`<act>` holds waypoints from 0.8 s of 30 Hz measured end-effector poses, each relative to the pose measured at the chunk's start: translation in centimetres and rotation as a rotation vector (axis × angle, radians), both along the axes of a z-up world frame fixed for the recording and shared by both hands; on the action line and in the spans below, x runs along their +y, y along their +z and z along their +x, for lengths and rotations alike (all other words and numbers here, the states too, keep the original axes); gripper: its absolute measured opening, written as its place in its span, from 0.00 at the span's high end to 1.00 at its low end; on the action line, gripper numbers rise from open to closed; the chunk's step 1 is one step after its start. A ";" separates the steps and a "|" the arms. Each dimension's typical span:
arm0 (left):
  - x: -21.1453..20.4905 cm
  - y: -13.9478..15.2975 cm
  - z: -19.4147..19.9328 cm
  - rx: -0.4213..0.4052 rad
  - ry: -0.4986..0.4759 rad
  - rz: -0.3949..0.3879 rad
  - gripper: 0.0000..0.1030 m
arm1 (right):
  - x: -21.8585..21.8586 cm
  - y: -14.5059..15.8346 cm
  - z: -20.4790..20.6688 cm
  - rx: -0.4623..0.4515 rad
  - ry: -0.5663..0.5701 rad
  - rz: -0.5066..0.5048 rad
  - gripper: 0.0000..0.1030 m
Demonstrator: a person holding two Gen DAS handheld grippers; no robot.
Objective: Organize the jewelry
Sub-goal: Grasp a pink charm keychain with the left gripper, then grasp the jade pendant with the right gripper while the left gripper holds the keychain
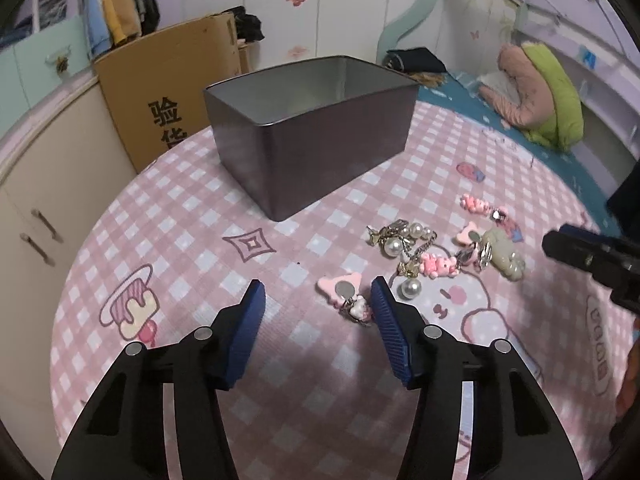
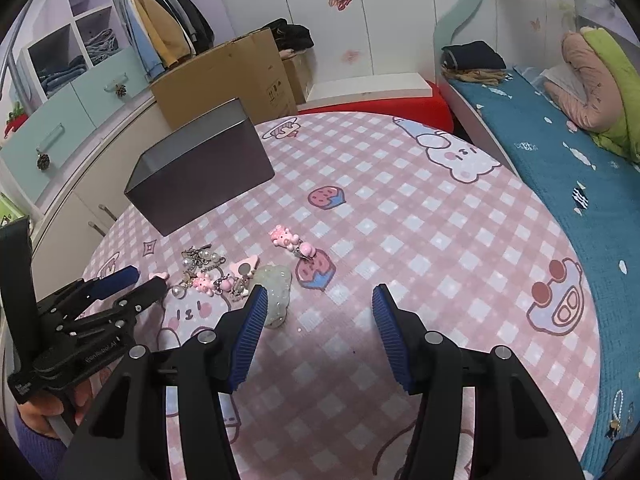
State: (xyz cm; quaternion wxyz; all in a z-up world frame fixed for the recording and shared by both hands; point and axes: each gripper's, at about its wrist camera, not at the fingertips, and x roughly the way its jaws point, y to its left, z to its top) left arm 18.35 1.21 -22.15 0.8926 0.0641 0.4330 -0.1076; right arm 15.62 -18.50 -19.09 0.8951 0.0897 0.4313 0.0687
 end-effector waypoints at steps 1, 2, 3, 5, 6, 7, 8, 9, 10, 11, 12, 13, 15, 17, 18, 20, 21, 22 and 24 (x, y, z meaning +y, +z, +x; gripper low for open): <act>-0.2 0.0 -0.1 -0.002 -0.005 0.016 0.48 | 0.0 0.0 0.1 0.001 0.000 -0.002 0.48; -0.3 0.0 -0.1 -0.003 -0.011 0.017 0.52 | 0.0 0.0 0.1 0.001 0.002 -0.001 0.48; -0.3 0.0 -0.1 -0.004 -0.012 0.017 0.53 | 0.1 0.1 0.1 0.002 0.004 -0.001 0.48; -0.2 0.1 0.0 -0.005 -0.010 0.016 0.58 | 0.2 0.0 0.2 0.006 0.007 -0.002 0.48; -0.3 0.1 0.0 -0.005 -0.008 0.020 0.60 | 0.2 0.0 0.2 0.006 0.008 -0.001 0.48; -0.2 0.1 0.0 -0.005 -0.005 0.021 0.63 | 0.3 0.0 0.2 0.007 0.009 0.000 0.48; -0.1 0.2 0.1 -0.005 -0.002 0.021 0.68 | 0.3 -0.1 0.2 0.009 0.010 -0.001 0.48; 0.1 0.2 0.1 -0.006 0.005 0.018 0.70 | 0.3 -0.1 0.2 0.010 0.010 -0.001 0.48; 0.3 0.2 0.1 -0.007 0.006 0.018 0.73 | 0.4 -0.2 0.2 0.010 0.009 -0.001 0.48; 0.4 0.2 0.1 -0.009 0.007 0.021 0.77 | 0.4 -0.2 0.2 0.012 0.011 -0.002 0.48; 0.6 0.2 0.1 -0.012 0.014 0.022 0.80 | 0.5 -0.3 0.3 0.013 0.012 -0.004 0.48; 0.9 0.3 0.2 -0.010 0.023 0.012 0.83 | 0.6 -0.3 0.2 0.013 0.013 -0.006 0.48; 1.4 0.4 0.2 -0.004 0.032 -0.019 0.84 | 0.8 -0.4 0.2 0.014 0.016 -0.011 0.48; 1.5 0.5 0.1 0.002 0.033 -0.027 0.84 | 1.0 -0.4 0.1 0.012 0.023 -0.022 0.48; 1.5 0.5 -0.1 0.003 0.032 -0.032 0.84 | 1.2 -0.4 0.1 0.010 0.028 -0.030 0.48; 1.6 0.8 -0.4 0.010 0.023 -0.057 0.84 | 1.6 -0.4 0.1 0.009 0.046 -0.040 0.48; 1.7 1.0 -0.6 0.006 0.021 -0.063 0.84 | 1.9 -0.5 0.2 0.009 0.059 -0.047 0.48; 1.7 1.2 -0.9 0.001 0.019 -0.067 0.84 | 2.3 -0.7 0.3 0.012 0.070 -0.059 0.48; 1.8 1.7 -1.2 -0.009 0.016 -0.072 0.84 | 3.0 -0.8 0.5 0.013 0.089 -0.077 0.48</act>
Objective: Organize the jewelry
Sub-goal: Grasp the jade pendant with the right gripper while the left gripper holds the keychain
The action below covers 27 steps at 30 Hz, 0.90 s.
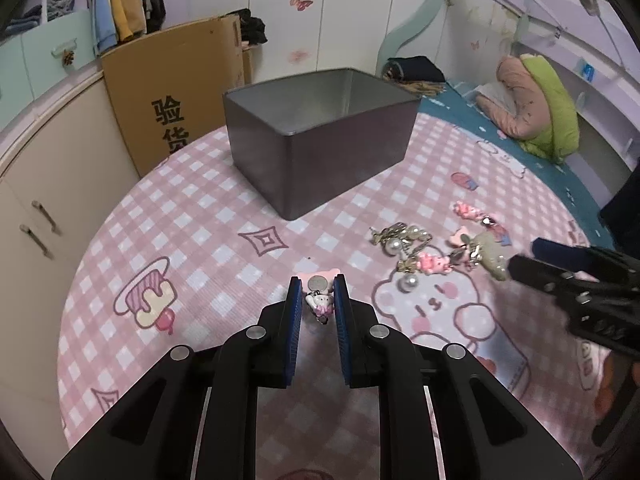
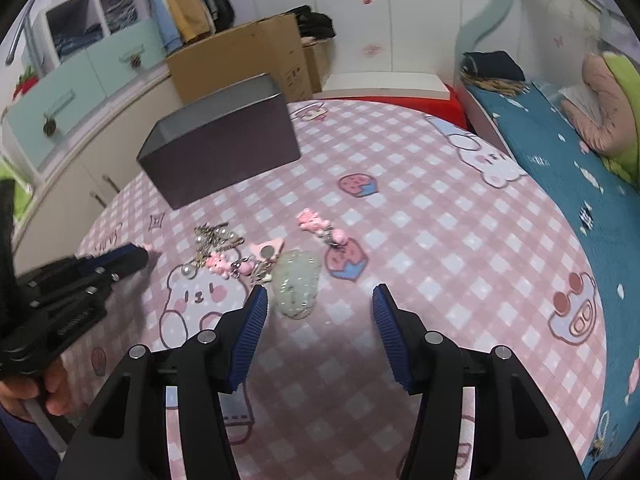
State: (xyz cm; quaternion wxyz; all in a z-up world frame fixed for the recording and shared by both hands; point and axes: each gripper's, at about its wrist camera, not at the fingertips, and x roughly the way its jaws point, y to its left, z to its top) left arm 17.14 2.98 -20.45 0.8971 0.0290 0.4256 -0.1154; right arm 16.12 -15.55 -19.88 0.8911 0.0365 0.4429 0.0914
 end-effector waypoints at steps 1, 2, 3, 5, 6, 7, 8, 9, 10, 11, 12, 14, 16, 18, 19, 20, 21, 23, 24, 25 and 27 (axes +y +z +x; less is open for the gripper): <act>0.1 0.3 -0.1 -0.005 0.001 -0.004 0.84 | 0.4 -0.1 0.1 0.000 0.013 -0.003 0.48; 0.3 0.5 -0.2 -0.007 0.002 -0.007 0.84 | 0.6 -0.1 0.2 -0.002 0.019 -0.007 0.48; 0.4 0.7 -0.3 -0.010 0.004 -0.012 0.84 | 1.0 -0.2 0.4 -0.004 0.028 -0.022 0.48; 0.6 1.0 -0.4 -0.015 0.005 -0.019 0.84 | 1.6 -0.4 0.8 -0.006 0.038 -0.048 0.48; 0.7 1.0 -0.4 -0.015 0.005 -0.021 0.84 | 1.8 -0.6 1.0 -0.006 0.044 -0.058 0.48; 0.8 1.1 -0.5 -0.014 0.006 -0.023 0.84 | 2.0 -0.7 1.2 -0.006 0.045 -0.078 0.48; 1.0 1.1 -0.5 -0.014 0.009 -0.028 0.84 | 2.2 -0.8 1.2 -0.009 0.046 -0.097 0.48; 1.1 1.1 -0.5 -0.012 0.011 -0.032 0.84 | 2.3 -0.9 1.2 -0.016 0.052 -0.115 0.48; 1.3 1.1 -0.5 -0.010 0.015 -0.038 0.84 | 2.4 -1.0 1.2 -0.021 0.060 -0.128 0.48; 1.5 1.2 -0.6 -0.011 0.018 -0.046 0.84 | 2.6 -1.0 1.2 -0.024 0.066 -0.139 0.49; 1.5 1.2 -0.6 -0.010 0.018 -0.050 0.84 | 2.6 -1.0 1.1 -0.029 0.071 -0.147 0.50; 1.5 1.3 -0.6 -0.005 0.012 -0.060 0.84 | 2.6 -1.0 1.0 -0.033 0.084 -0.145 0.56; 1.4 1.3 -0.6 -0.004 0.007 -0.065 0.84 | 2.5 -0.9 1.0 -0.041 0.101 -0.142 0.68; 1.2 1.3 -0.7 -0.003 0.001 -0.071 0.84 | 2.4 -0.9 0.9 -0.044 0.110 -0.138 0.73; 1.2 1.4 -0.7 -0.002 -0.001 -0.075 0.84 | 2.4 -0.9 0.9 -0.045 0.110 -0.137 0.73; 1.1 1.4 -0.8 0.000 -0.004 -0.080 0.84 | 2.3 -0.8 0.8 -0.044 0.108 -0.134 0.73; 1.1 1.5 -0.9 0.002 -0.007 -0.086 0.84 | 2.3 -0.8 0.8 -0.043 0.106 -0.130 0.73; 1.1 1.7 -1.0 -0.001 -0.008 -0.090 0.84 | 2.1 -0.8 0.6 -0.042 0.093 -0.118 0.73; 1.0 1.9 -1.1 -0.005 -0.012 -0.092 0.84 | 1.8 -0.7 0.4 -0.041 0.085 -0.105 0.73; 1.0 2.1 -1.1 -0.008 -0.015 -0.094 0.84 | 1.6 -0.7 0.3 -0.040 0.079 -0.090 0.73; 0.8 2.6 -1.3 -0.016 -0.025 -0.099 0.84 | 1.1 -0.4 -0.1 -0.041 0.068 -0.064 0.73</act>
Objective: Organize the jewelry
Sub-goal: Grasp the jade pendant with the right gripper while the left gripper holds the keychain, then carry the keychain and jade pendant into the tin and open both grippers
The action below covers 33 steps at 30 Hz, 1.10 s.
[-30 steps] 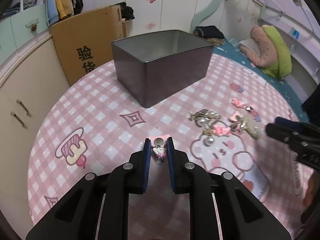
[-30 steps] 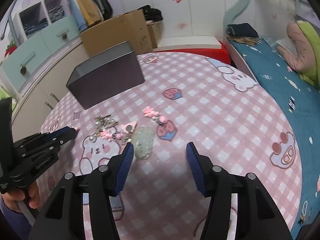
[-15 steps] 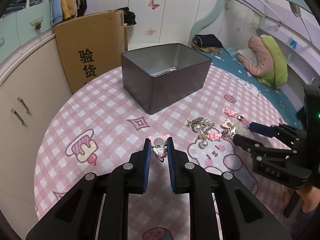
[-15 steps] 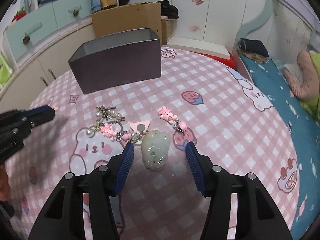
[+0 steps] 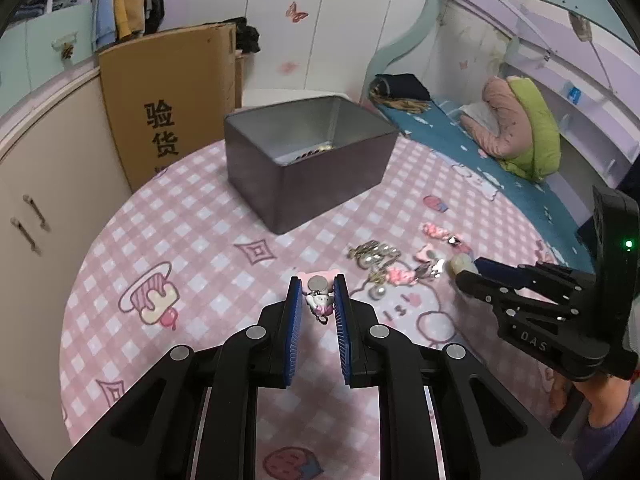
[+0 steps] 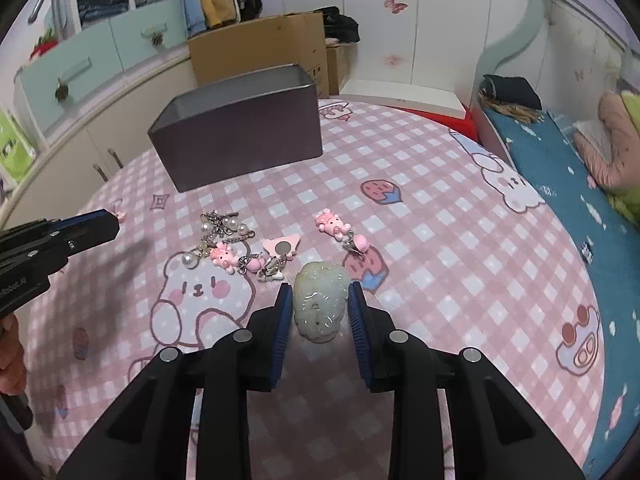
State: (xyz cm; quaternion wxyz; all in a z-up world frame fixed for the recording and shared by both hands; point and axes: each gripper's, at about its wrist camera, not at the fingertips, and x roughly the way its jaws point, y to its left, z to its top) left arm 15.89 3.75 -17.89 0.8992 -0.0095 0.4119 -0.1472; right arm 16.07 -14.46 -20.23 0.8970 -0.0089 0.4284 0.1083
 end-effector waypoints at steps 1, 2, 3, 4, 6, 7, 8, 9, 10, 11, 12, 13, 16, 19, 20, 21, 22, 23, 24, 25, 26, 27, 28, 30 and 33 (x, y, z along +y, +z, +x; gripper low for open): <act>-0.2 0.2 0.0 -0.002 -0.007 -0.006 0.84 | -0.2 0.3 -0.2 -0.004 -0.004 0.008 0.73; -0.4 0.5 -0.1 -0.004 -0.018 -0.020 0.84 | -0.3 0.6 -0.3 -0.006 -0.005 0.014 0.73; -0.5 0.8 -0.1 -0.006 -0.027 -0.029 0.84 | -0.4 1.0 -0.4 -0.013 -0.007 0.027 0.73; -0.6 1.1 0.0 -0.008 -0.038 -0.041 0.84 | -0.6 1.4 -0.5 -0.018 -0.008 0.038 0.73; -0.9 1.9 0.1 -0.016 -0.060 -0.067 0.84 | -0.8 2.2 -0.5 -0.032 -0.006 0.055 0.73; -1.1 2.4 0.2 -0.023 -0.071 -0.078 0.84 | -0.8 2.7 -0.5 -0.043 -0.006 0.063 0.73; -1.3 2.9 0.3 -0.030 -0.078 -0.085 0.84 | -0.8 3.3 -0.5 -0.051 -0.003 0.071 0.73; -1.4 3.5 0.5 -0.044 -0.087 -0.090 0.84 | -0.9 3.8 -0.3 -0.059 0.000 0.081 0.73; -1.6 4.2 0.8 -0.060 -0.092 -0.090 0.84 | -0.9 4.4 -0.1 -0.070 0.004 0.095 0.73; -1.6 4.6 1.0 -0.071 -0.096 -0.089 0.84 | -0.9 5.0 0.2 -0.079 0.008 0.103 0.73; -1.8 5.5 1.5 -0.093 -0.105 -0.085 0.84 | -0.8 5.5 0.6 -0.087 0.011 0.110 0.73; -1.8 6.0 1.9 -0.103 -0.109 -0.084 0.84 | -0.7 6.1 1.0 -0.096 0.016 0.119 0.73; -1.9 7.4 4.0 -0.131 -0.100 -0.060 0.84 | 0.0 7.8 2.7 -0.120 0.037 0.142 0.73; -1.9 8.1 6.3 -0.127 -0.089 -0.027 0.84 | 0.9 8.4 4.5 -0.121 0.057 0.151 0.73; -1.9 8.1 7.2 -0.124 -0.086 -0.018 0.84 | 1.4 8.5 5.5 -0.119 0.067 0.153 0.73; -1.8 8.1 7.8 -0.117 -0.086 -0.014 0.84 | 1.7 8.6 6.1 -0.114 0.074 0.154 0.73; -1.8 8.0 8.6 -0.109 -0.080 -0.008 0.84 | 2.0 8.6 6.5 -0.111 0.078 0.155 0.73; -1.7 7.8 9.4 -0.100 -0.076 -0.004 0.84 | 2.4 8.6 7.2 -0.108 0.085 0.158 0.73; -1.7 7.6 9.9 -0.090 -0.079 -0.002 0.84 | 2.9 8.6 7.9 -0.105 0.092 0.155 0.73; -1.6 7.3 10.5 -0.080 -0.076 -0.001 0.84 | 3.3 8.6 8.5 -0.102 0.099 0.150 0.73; -1.6 6.9 11.2 -0.065 -0.078 -0.001 0.84 | 3.7 8.6 8.9 -0.101 0.104 0.148 0.73; -1.5 6.5 11.7 -0.053 -0.084 -0.002 0.84 | 3.9 8.6 9.4 -0.098 0.108 0.144 0.73; -1.5 6.0 12.3 -0.038 -0.086 -0.008 0.84 | 4.3 8.6 9.9 -0.091 0.114 0.139 0.73; -1.4 5.1 13.3 -0.015 -0.087 -0.003 0.84 | 5.0 8.3 11.3 -0.067 0.126 0.130 0.73; -1.3 3.9 14.2 0.005 -0.078 0.025 0.84 | 5.9 7.6 12.9 -0.031 0.148 0.105 0.73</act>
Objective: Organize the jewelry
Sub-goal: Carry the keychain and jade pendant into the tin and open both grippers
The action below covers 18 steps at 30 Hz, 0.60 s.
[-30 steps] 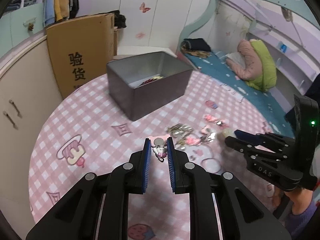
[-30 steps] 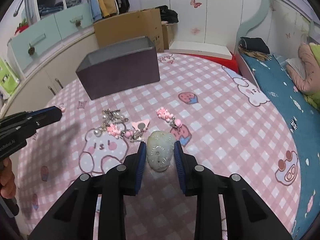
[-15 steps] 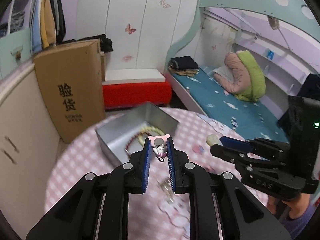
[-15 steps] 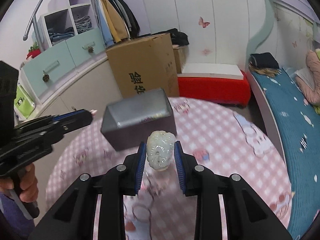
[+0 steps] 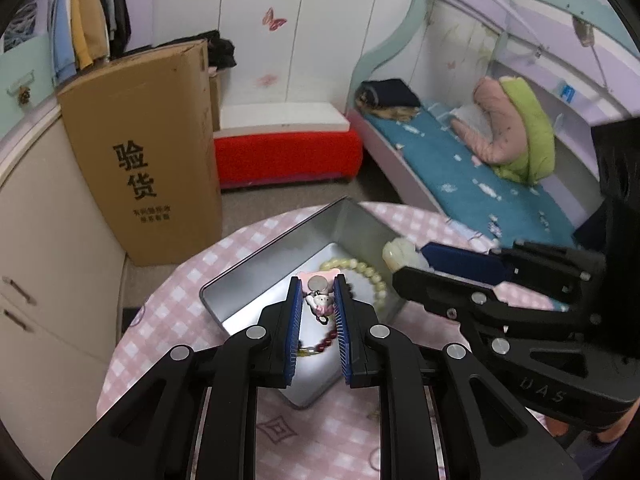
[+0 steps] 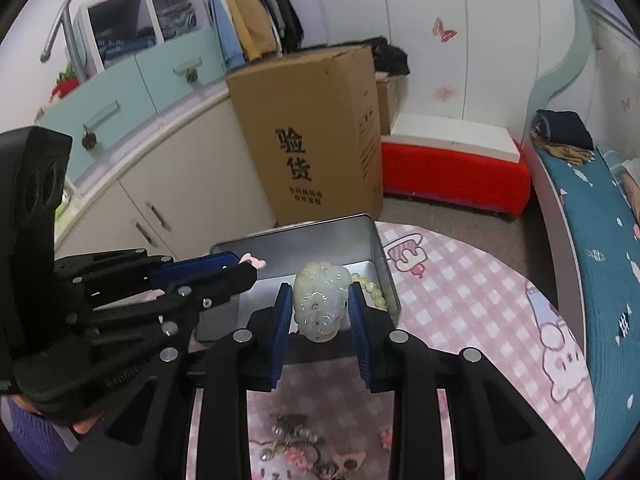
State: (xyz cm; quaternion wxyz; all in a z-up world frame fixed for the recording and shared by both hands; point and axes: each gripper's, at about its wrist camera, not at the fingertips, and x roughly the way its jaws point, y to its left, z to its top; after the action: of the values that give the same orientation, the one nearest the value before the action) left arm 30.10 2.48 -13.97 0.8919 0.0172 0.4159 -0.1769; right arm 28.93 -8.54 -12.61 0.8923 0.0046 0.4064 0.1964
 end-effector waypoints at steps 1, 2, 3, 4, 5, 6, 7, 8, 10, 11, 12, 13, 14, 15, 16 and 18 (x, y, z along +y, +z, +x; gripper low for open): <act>0.0 -0.3 0.2 0.004 -0.003 0.002 0.84 | 0.3 -0.2 0.5 0.010 0.010 -0.010 0.73; 0.2 -0.5 0.3 0.009 0.002 0.005 0.84 | 0.7 -0.3 0.9 0.019 0.017 -0.022 0.73; 0.3 -0.8 0.5 0.015 0.006 0.005 0.84 | 0.9 -0.4 1.1 0.022 0.019 -0.031 0.73; 0.5 -1.1 0.7 0.022 0.008 0.000 0.84 | 1.1 -0.5 1.5 0.025 0.022 -0.042 0.73; 0.7 -1.3 0.9 0.027 0.015 -0.004 0.84 | 1.4 -0.8 2.0 0.035 0.028 -0.056 0.73; 0.8 -1.5 1.0 0.028 0.022 -0.005 0.84 | 1.6 -0.9 2.3 0.042 0.031 -0.063 0.73; 1.0 -1.6 1.2 0.030 0.029 -0.005 0.84 | 1.8 -1.1 2.6 0.049 0.035 -0.076 0.73; 1.1 -1.8 1.3 0.034 0.028 -0.006 0.83 | 2.1 -1.3 3.0 0.058 0.037 -0.089 0.73; 1.1 -1.8 1.5 0.040 0.024 -0.019 0.82 | 2.3 -1.7 3.7 0.083 0.044 -0.106 0.73; 1.1 -1.9 1.5 0.040 0.028 -0.018 0.82 | 2.4 -2.0 3.9 0.095 0.048 -0.110 0.73; 1.1 -1.9 1.5 0.040 0.030 -0.014 0.82 | 2.5 -2.1 4.1 0.099 0.048 -0.118 0.73; 1.0 -1.9 1.6 0.042 0.033 -0.005 0.82 | 2.6 -2.2 4.3 0.105 0.050 -0.125 0.73; 1.0 -2.0 1.6 0.043 0.036 -0.003 0.82 | 2.7 -2.3 4.4 0.110 0.052 -0.128 0.73; 1.1 -2.1 1.7 0.049 0.036 -0.007 0.82 | 2.7 -2.4 4.5 0.113 0.053 -0.128 0.73; 1.1 -2.1 1.6 0.053 0.035 -0.013 0.82 | 2.7 -2.5 4.5 0.116 0.055 -0.129 0.73; 1.0 -2.0 1.7 0.054 0.037 -0.006 0.82 | 2.9 -2.8 4.8 0.127 0.058 -0.132 0.73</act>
State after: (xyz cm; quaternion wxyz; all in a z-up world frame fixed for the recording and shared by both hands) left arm 31.76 3.52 -16.02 0.8836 0.0018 0.4394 -0.1619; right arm 33.70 -5.65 -15.36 0.8569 -0.0536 0.4744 0.1942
